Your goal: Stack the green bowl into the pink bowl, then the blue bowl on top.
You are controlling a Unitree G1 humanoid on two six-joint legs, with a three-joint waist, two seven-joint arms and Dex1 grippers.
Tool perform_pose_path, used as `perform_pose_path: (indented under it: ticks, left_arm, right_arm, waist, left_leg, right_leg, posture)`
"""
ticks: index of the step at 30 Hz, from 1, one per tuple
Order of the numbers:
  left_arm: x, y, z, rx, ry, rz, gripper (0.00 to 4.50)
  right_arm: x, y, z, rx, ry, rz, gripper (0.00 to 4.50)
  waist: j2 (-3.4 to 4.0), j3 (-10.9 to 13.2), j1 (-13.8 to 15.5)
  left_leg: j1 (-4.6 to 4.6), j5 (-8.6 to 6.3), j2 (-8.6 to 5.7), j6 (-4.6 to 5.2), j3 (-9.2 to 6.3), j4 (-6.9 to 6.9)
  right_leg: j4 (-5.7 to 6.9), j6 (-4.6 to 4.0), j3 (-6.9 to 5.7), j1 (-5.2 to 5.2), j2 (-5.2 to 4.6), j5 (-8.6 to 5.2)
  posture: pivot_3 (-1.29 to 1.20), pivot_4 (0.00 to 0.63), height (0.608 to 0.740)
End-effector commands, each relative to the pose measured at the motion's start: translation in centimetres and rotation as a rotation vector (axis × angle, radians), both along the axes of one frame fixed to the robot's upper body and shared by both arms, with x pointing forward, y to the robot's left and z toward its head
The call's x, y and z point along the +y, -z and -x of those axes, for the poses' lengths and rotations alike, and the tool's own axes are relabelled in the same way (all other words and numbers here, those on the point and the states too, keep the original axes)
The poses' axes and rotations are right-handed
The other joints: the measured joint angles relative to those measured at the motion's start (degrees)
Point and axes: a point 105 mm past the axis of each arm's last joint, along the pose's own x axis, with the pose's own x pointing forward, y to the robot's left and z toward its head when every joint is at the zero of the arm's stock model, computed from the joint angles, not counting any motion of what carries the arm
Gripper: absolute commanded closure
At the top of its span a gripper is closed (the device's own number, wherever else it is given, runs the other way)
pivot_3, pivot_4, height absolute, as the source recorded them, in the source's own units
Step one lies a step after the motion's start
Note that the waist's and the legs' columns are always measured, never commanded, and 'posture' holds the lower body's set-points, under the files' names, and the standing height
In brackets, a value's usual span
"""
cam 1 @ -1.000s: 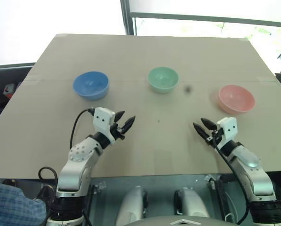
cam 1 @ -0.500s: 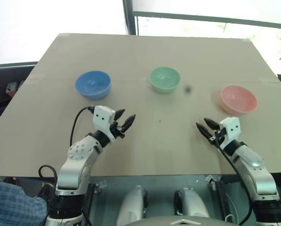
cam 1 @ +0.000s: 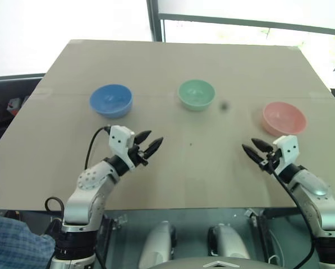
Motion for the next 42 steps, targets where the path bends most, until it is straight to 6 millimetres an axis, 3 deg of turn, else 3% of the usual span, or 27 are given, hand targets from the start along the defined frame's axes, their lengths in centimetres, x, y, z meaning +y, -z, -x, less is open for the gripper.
perform_pose_path:
  ticks: [1, 8, 12, 21, 28, 31, 34, 42]
  left_arm:
    - [-1.4, -2.7, 1.4, -0.082, 0.195, -0.045, 1.86]
    - [-2.4, -5.8, 3.5, -0.102, 0.438, -0.109, 1.86]
    - [-2.7, -6.9, 3.8, -0.118, 0.485, -0.134, 1.86]
    - [-3.8, -7.8, 4.3, -0.108, 0.544, -0.142, 1.86]
    - [-4.0, -7.6, 4.3, -0.105, 0.536, -0.146, 1.86]
    - [-3.9, -7.7, 4.1, -0.113, 0.517, -0.151, 1.82]
    - [-3.8, -7.7, 4.1, -0.121, 0.506, -0.15, 1.82]
    - [-3.6, -7.6, 4.2, -0.12, 0.501, -0.149, 1.82]
  right_arm:
    - [-3.0, -2.3, -0.7, -0.052, 0.06, 0.038, 2.48]
    - [-6.2, -5.7, -1.8, -0.082, 0.059, 0.179, 2.48]
    - [-6.9, -6.3, -2.4, -0.062, 0.058, 0.232, 2.48]
    - [-4.6, -5.0, -4.1, 0.009, -0.073, 0.433, 2.48]
    - [-5.5, -2.5, -6.0, 0.134, -0.061, 0.646, 2.48]
    - [-5.4, -3.0, -6.8, 0.114, -0.062, 0.643, 3.25]
    - [-5.4, -3.3, -7.4, 0.101, -0.05, 0.641, 4.45]
    - [-5.1, -3.3, -7.5, 0.084, -0.071, 0.642, 4.48]
  waist:
    - [0.01, 0.01, 0.01]
    - [0.03, 0.02, -0.05]
    - [0.02, 0.02, -0.01]
    - [0.02, 0.03, -0.13]
    - [0.02, 0.04, 0.01]
    - [0.02, 0.04, -0.07]
    - [0.03, 0.05, -0.13]
    - [0.03, 0.05, -0.03]
  left_leg:
    - [0.0, 0.0, -0.01, 0.0, 0.01, 0.01]
    - [0.0, 0.0, 0.0, 0.01, 0.02, 0.02]
    - [0.0, 0.0, 0.0, 0.01, 0.02, 0.01]
    - [-0.03, 0.0, 0.01, 0.01, 0.04, 0.02]
    - [-0.04, 0.0, -0.02, 0.01, 0.04, 0.05]
    - [-0.06, 0.01, -0.01, 0.01, 0.03, 0.05]
    - [-0.07, 0.01, 0.0, 0.0, 0.04, 0.04]
    - [-0.11, 0.01, -0.01, 0.0, 0.03, 0.05]
  right_leg:
    - [0.0, 0.0, 0.0, 0.0, 0.0, 0.0]
    - [-0.01, 0.0, 0.02, 0.0, 0.02, 0.0]
    - [-0.05, 0.01, 0.02, 0.02, 0.02, 0.0]
    - [-0.06, 0.01, 0.05, 0.0, 0.05, 0.0]
    - [-0.08, 0.01, 0.04, 0.0, 0.04, 0.0]
    - [-0.11, 0.01, 0.03, -0.01, 0.06, -0.01]
    - [-0.13, 0.01, 0.03, -0.01, 0.06, 0.0]
    - [-0.16, 0.02, 0.01, -0.01, 0.04, 0.0]
  posture:
    - [0.0, 0.15, 0.74]
    - [0.0, 0.15, 0.74]
    - [0.0, 0.15, 0.74]
    - [0.0, 0.15, 0.74]
    - [0.0, 0.15, 0.74]
    - [0.0, 0.15, 0.74]
    - [0.0, 0.15, 0.74]
    - [0.0, 0.15, 0.74]
